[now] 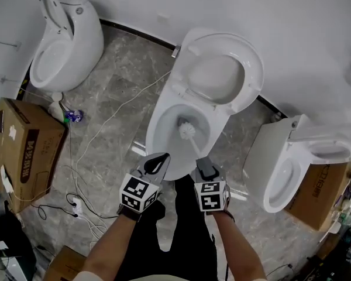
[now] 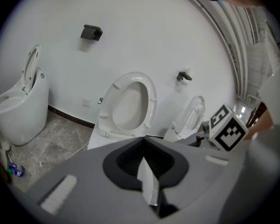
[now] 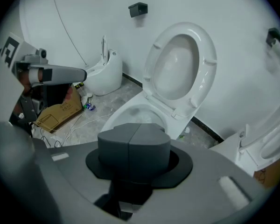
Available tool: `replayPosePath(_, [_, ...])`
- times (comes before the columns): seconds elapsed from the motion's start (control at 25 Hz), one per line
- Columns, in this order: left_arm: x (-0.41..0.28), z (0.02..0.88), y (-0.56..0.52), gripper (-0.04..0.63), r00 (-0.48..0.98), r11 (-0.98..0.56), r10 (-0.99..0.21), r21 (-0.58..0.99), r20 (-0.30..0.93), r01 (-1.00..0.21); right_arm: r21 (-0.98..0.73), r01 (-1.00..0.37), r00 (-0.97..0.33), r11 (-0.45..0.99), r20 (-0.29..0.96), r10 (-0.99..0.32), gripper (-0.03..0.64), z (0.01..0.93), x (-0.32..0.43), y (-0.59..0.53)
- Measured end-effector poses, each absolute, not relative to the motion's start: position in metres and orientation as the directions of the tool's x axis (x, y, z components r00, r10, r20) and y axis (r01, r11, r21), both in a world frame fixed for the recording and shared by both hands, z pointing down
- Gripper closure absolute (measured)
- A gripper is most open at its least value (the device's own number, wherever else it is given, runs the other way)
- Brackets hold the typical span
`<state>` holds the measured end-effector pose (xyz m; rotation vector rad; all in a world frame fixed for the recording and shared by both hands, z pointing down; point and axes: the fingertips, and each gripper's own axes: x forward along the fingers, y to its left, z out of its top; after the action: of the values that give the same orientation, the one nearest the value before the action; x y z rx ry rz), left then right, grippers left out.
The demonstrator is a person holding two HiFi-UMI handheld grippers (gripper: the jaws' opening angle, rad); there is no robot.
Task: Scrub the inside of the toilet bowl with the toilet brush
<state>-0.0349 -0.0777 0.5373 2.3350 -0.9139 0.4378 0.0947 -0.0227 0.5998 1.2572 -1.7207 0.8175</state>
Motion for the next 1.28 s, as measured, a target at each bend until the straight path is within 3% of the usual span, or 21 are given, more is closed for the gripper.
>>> replayPosePath(0.64, [-0.045,0.359,-0.023,0.589,0.756,-0.669,-0.499,0.365,0.424,-0.647,-0.034,-0.965,-0.185,0.259,0.787,-0.589,0.453,0.375,0.083,0.037])
replayPosePath(1.28, [-0.028,0.204,-0.020,0.589,0.792,-0.743,-0.570,0.275,0.219,-0.610,-0.003,-0.982,-0.156,0.190,0.586,-0.795,0.453,0.228,0.096,0.061])
